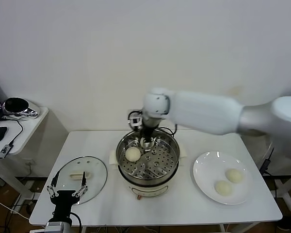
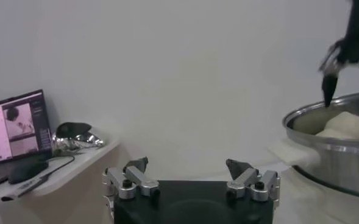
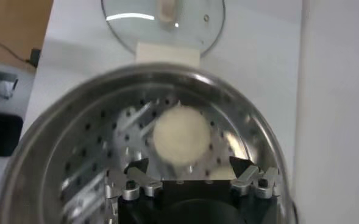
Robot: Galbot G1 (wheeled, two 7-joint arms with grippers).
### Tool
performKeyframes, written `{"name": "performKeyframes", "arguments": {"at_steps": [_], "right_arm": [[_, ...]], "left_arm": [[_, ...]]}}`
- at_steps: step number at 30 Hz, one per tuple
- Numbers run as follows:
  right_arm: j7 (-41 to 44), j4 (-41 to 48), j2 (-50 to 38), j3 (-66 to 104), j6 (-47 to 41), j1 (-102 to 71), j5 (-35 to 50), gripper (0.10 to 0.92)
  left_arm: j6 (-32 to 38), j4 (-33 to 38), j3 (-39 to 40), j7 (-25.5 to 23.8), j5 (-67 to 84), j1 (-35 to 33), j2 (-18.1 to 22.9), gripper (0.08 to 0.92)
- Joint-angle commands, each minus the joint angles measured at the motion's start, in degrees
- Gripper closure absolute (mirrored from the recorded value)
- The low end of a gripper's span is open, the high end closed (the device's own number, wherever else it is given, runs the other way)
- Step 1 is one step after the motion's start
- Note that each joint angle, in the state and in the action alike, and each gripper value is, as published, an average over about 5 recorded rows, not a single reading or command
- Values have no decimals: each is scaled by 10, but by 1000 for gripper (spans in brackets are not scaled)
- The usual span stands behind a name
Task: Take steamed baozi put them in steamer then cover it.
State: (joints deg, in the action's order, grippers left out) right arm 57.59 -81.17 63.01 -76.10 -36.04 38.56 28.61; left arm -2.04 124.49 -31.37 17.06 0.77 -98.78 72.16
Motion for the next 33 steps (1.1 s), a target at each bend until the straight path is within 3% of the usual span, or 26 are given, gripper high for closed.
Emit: {"name": "performKeyframes", "arguments": {"at_steps": [1,8,16,25,33], "right_arm": [[60,-154,-195,-23,39,83,-41,203],[104,-211,-383,-24,132,46,-165,203],[87,-206,-486,90,178,-156,-263,203],[54,-155,-481,284,187,-431,-333,203],[35,-87,-415,353,191,-517,-357,203]], "left_arm": [[0,0,8,-1,-5,0,0,177],[0,-2,16,-1,-14,-3,-1,177],[0,-6,16,0,-18,-5,0,177],[2,-11,11,0,-23,-13,2,177],[2,-12,5,0,-22,-14,2,177]]}}
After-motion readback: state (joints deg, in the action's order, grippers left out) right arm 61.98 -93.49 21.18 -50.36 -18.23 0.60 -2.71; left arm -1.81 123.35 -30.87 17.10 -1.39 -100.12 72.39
